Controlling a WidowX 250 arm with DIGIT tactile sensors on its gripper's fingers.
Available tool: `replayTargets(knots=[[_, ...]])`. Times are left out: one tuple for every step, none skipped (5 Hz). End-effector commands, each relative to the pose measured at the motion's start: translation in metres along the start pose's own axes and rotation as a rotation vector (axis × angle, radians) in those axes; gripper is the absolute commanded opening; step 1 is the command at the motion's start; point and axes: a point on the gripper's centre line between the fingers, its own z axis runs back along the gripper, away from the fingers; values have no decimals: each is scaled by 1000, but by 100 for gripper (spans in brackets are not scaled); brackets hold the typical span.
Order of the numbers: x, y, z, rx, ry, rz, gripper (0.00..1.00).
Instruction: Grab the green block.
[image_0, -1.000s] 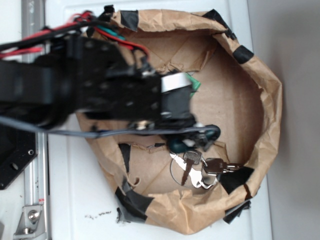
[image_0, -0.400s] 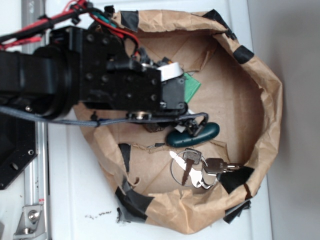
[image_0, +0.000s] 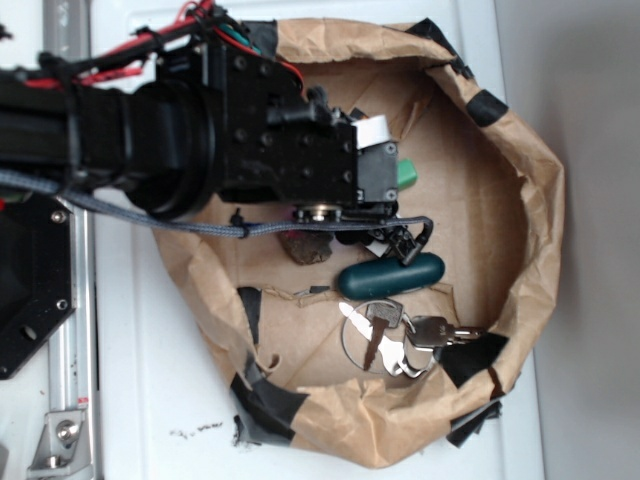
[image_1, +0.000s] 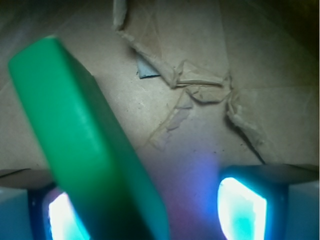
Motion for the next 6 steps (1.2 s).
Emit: replayTargets(knots=[[3,3,0,-21,-12,-18,100],[6,0,-2,-28,-19,-32,100],[6,1,-1,-32,-26,-42,0],[17,-1,5,-57,-80,-151,0],[31,-3,16,-91,-167,-244,0],[39,-8,40,-178,-215,-361,0]])
